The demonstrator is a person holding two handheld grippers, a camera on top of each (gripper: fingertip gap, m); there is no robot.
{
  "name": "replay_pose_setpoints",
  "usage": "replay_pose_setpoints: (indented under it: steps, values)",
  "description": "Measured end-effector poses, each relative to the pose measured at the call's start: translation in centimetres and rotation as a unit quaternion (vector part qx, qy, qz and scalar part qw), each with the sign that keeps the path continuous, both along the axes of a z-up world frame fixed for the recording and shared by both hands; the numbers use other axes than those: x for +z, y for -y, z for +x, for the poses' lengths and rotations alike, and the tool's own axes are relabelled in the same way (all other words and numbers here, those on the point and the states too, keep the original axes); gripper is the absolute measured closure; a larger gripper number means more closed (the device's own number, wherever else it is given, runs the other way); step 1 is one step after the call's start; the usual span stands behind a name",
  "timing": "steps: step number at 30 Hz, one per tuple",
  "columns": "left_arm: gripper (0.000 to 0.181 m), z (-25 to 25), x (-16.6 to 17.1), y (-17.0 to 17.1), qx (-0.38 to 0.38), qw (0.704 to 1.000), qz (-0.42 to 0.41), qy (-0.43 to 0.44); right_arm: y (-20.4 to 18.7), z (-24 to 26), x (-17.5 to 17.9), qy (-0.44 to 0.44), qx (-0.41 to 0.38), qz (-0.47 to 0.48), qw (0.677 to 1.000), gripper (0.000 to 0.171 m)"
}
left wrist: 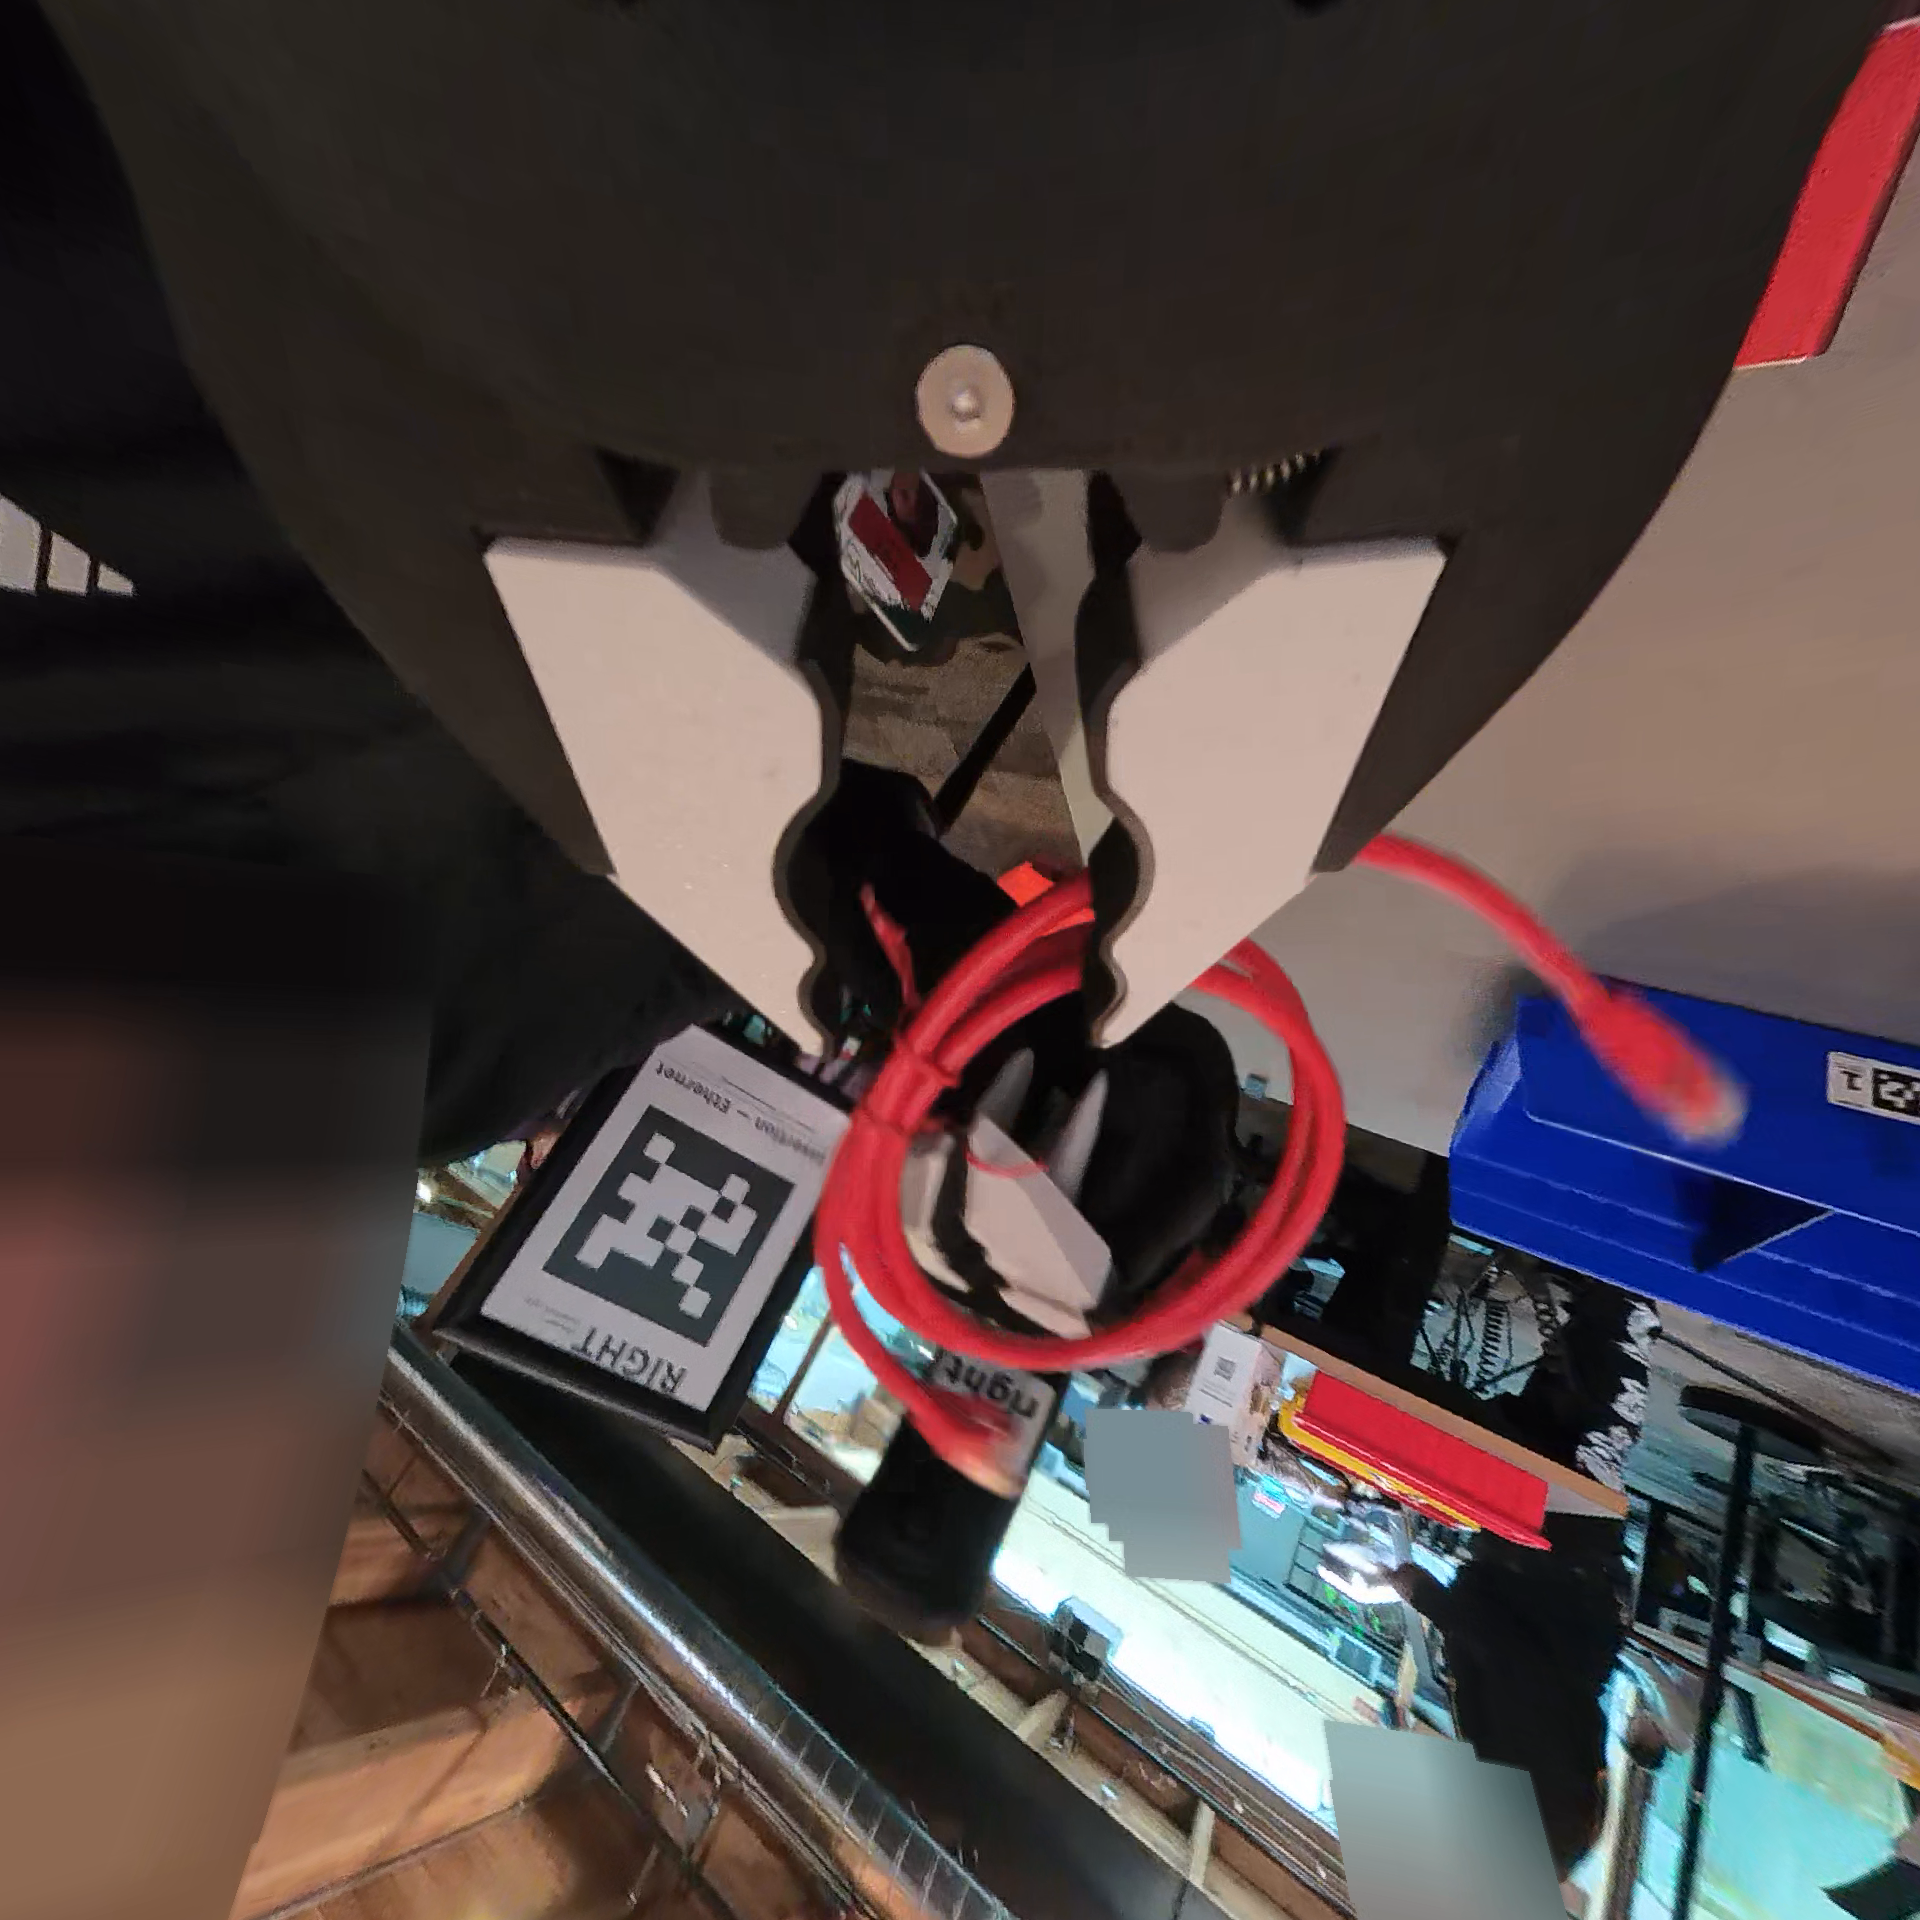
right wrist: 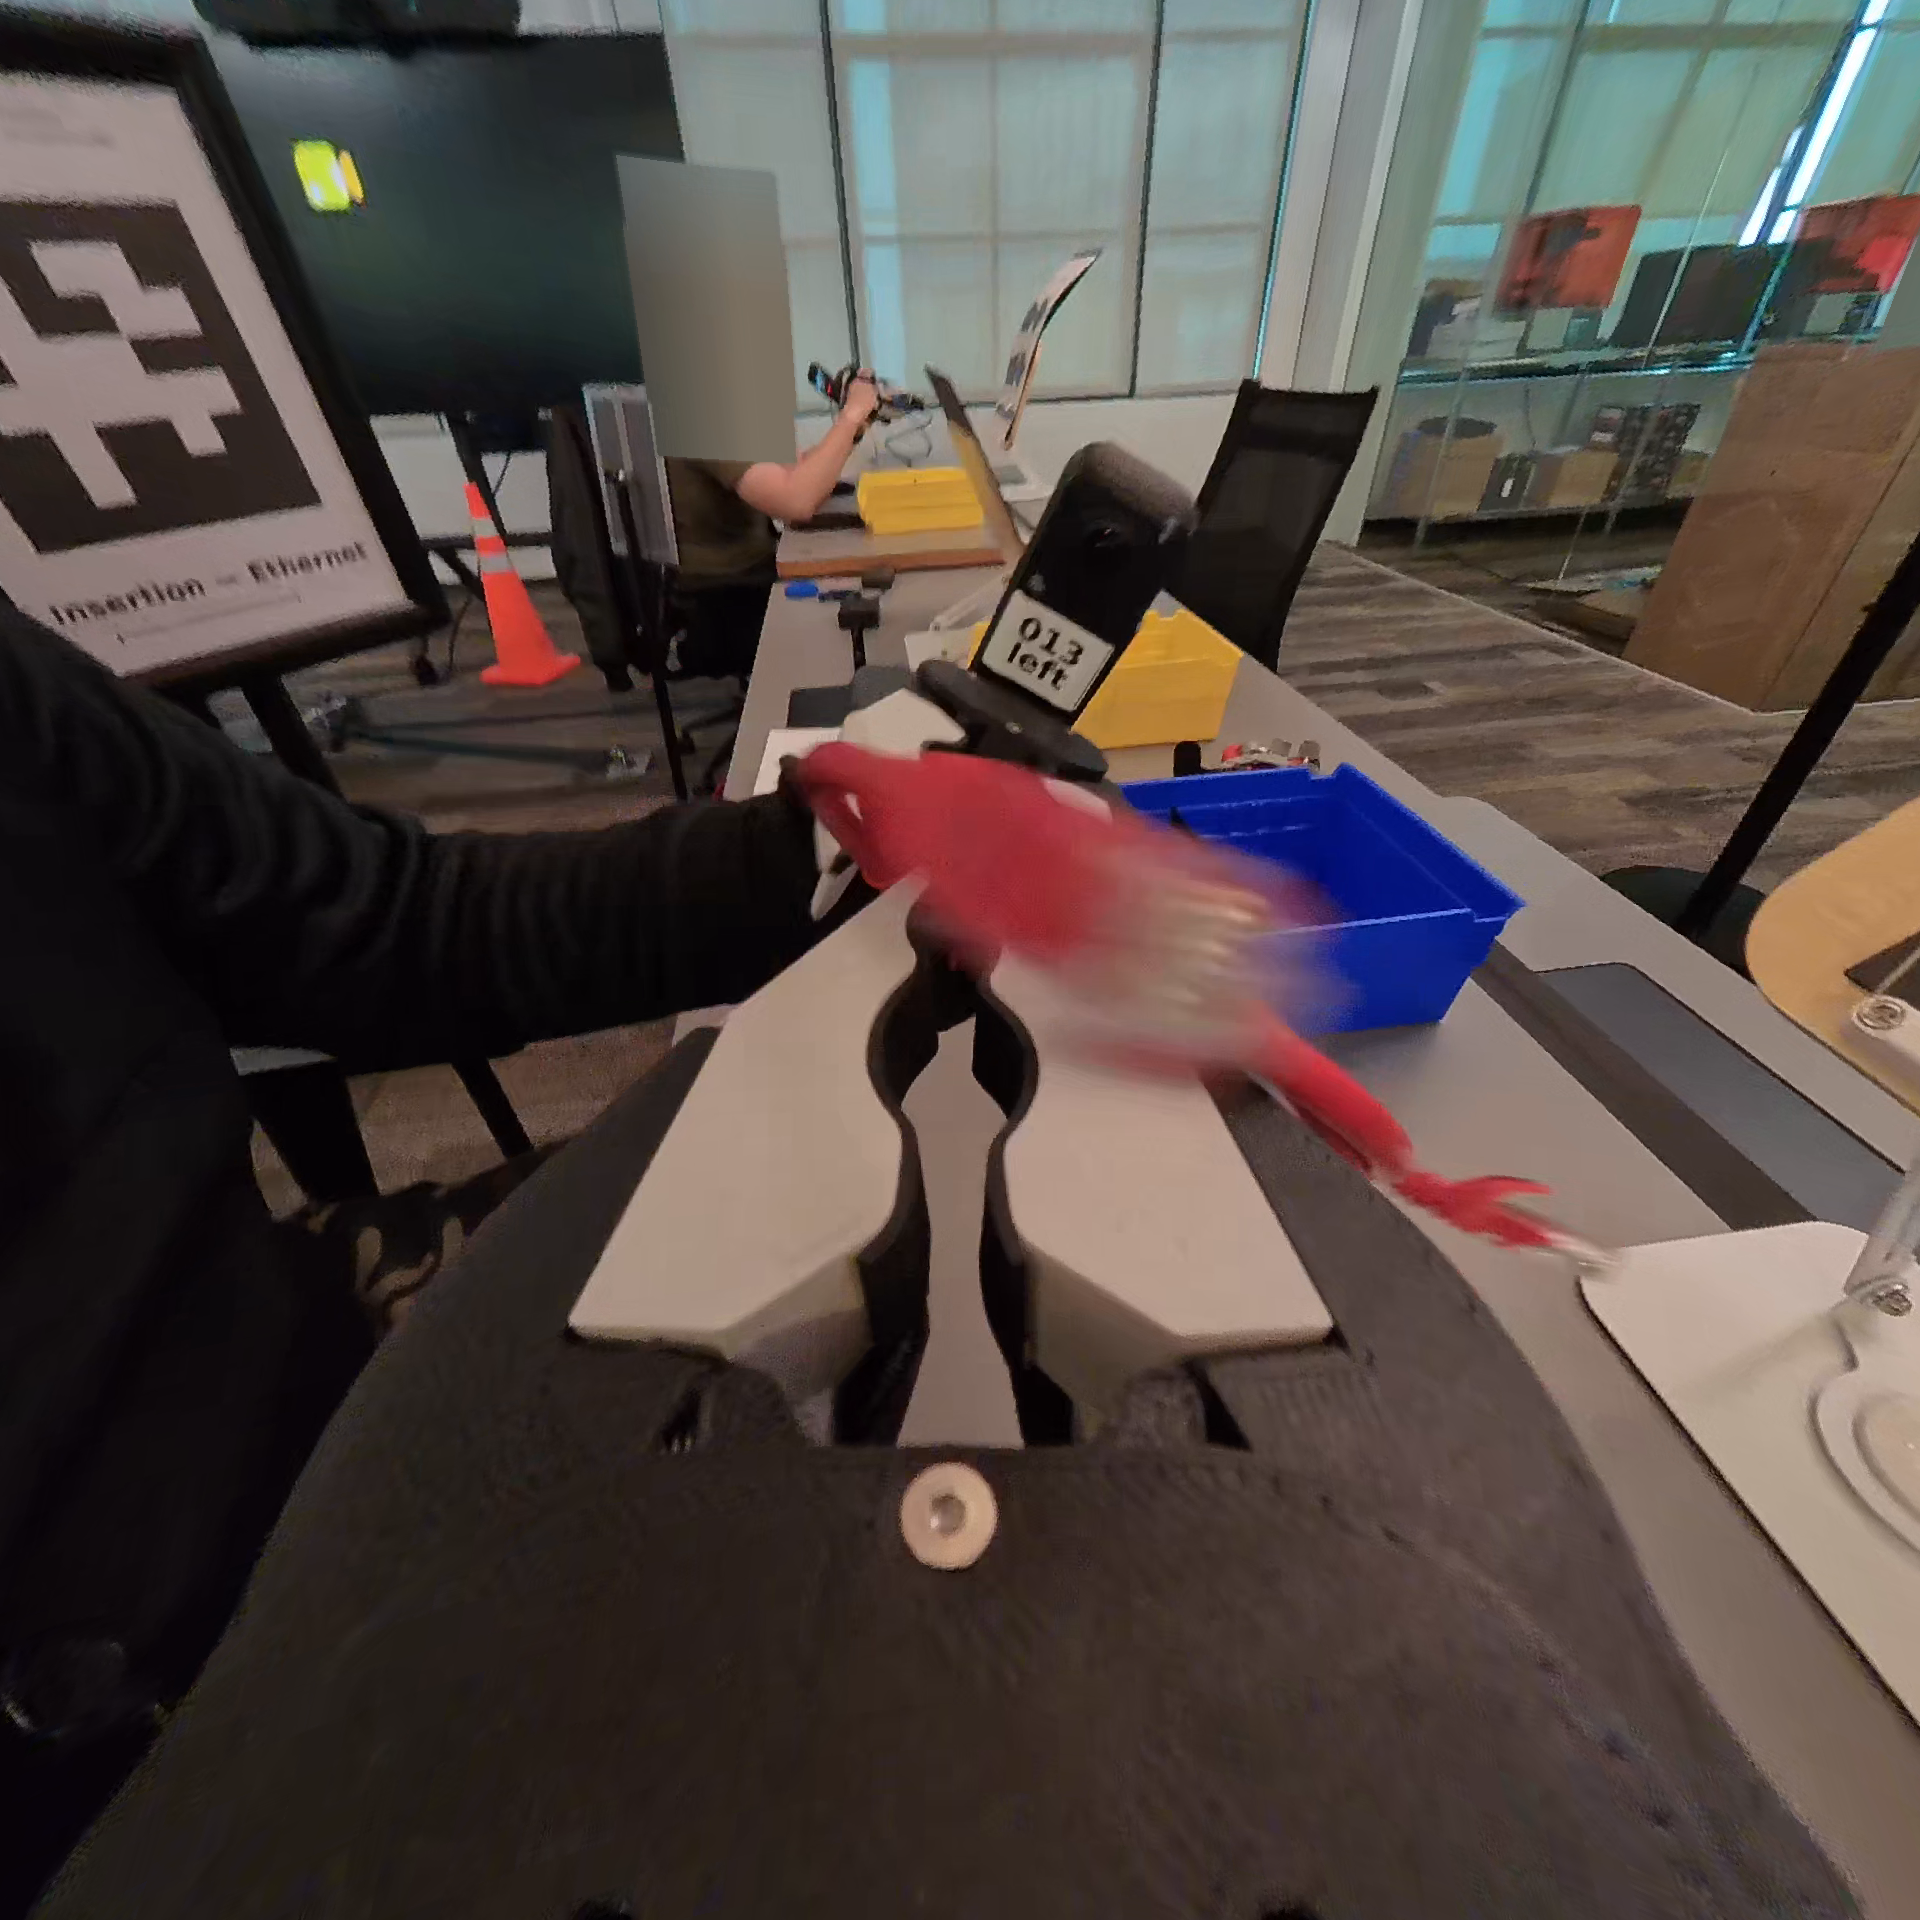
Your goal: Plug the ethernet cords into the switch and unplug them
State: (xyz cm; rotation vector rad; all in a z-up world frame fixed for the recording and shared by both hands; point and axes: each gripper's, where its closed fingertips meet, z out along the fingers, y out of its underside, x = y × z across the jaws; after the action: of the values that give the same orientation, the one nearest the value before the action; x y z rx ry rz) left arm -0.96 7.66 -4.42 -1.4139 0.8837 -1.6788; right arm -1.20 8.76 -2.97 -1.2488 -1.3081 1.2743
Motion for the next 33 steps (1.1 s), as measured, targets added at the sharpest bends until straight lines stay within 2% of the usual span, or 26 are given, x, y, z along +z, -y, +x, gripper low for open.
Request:
replay_pose_setpoints:
  steps: [1,3,6,10,14,18,19,21,23,30,33]
  values:
    - [0.138,0.3,-0.3,0.4,-0.004,1.000,0.017,-0.017,-0.3,0.2,0.0,0.000,-0.005,-0.008,1.000,0.171]
    - [0.141,1.2,-1.4,1.1,0.000,0.996,0.068,-0.062,-0.9,0.3,-0.2,0.004,-0.013,-0.021,1.000,0.171]
    - [0.138,2.4,-1.3,2.7,-0.029,0.994,0.080,-0.072,-2.1,0.3,-1.0,0.019,-0.040,-0.033,0.998,0.171]
    - [0.133,3.0,-1.4,3.1,-0.030,0.991,0.082,-0.102,-2.7,-0.2,-2.9,0.080,-0.074,0.007,0.994,0.171]
    - [0.132,2.8,-1.0,3.3,-0.028,0.991,0.089,-0.100,-2.6,-0.1,-2.5,0.080,-0.081,0.019,0.993,0.171]
    - [0.131,2.6,0.2,3.6,-0.037,0.994,0.083,-0.054,-2.6,0.2,-1.6,0.074,-0.101,0.045,0.991,0.171]
    - [0.133,2.6,0.6,3.5,-0.034,0.995,0.081,-0.040,-2.7,0.2,-1.5,0.078,-0.112,0.064,0.989,0.171]
    - [0.153,2.7,0.6,2.9,-0.024,0.997,0.067,-0.028,-2.4,0.1,-1.6,0.099,-0.122,0.102,0.982,0.171]
    - [0.162,2.8,1.1,3.0,-0.031,0.998,0.057,0.002,-1.9,0.0,-1.3,0.097,-0.119,0.121,0.981,0.171]
    - [0.172,3.4,1.2,2.2,0.012,0.997,0.074,0.008,-2.2,0.6,-0.1,0.071,-0.133,0.117,0.982,0.171]
    - [0.174,2.5,1.9,1.8,0.026,0.996,0.077,0.034,-1.5,1.0,0.9,0.044,-0.102,0.084,0.990,0.171]
